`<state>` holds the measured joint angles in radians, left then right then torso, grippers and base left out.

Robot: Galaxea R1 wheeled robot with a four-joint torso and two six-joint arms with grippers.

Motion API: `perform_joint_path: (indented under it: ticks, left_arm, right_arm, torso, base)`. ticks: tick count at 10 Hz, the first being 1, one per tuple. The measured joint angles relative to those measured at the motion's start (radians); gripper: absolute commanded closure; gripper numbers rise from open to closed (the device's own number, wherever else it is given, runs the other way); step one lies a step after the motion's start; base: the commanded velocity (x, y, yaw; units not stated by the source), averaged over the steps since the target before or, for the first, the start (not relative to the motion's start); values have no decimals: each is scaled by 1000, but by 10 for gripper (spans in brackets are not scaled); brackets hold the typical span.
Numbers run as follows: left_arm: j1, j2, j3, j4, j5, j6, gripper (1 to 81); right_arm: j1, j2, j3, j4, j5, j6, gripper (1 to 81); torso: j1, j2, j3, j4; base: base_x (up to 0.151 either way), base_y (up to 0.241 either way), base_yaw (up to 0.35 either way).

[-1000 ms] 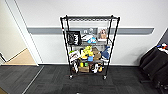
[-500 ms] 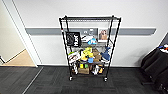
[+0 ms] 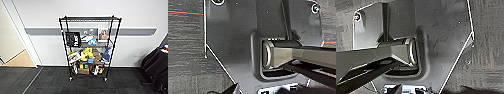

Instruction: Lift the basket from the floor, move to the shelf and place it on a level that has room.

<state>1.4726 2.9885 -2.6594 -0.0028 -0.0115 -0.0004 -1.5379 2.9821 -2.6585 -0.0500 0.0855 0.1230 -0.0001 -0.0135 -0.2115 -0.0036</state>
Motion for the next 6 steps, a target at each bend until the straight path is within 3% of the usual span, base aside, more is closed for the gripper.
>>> perform_joint_path:
  ticks: [6]
  left_arm:
    - [-3,-74,87,0,1,-5,10]
  right_arm:
    - [3,-91,172,0,-1,-1,10]
  torso:
    - [18,-30,0,0]
  base:
    - [0,0,0]
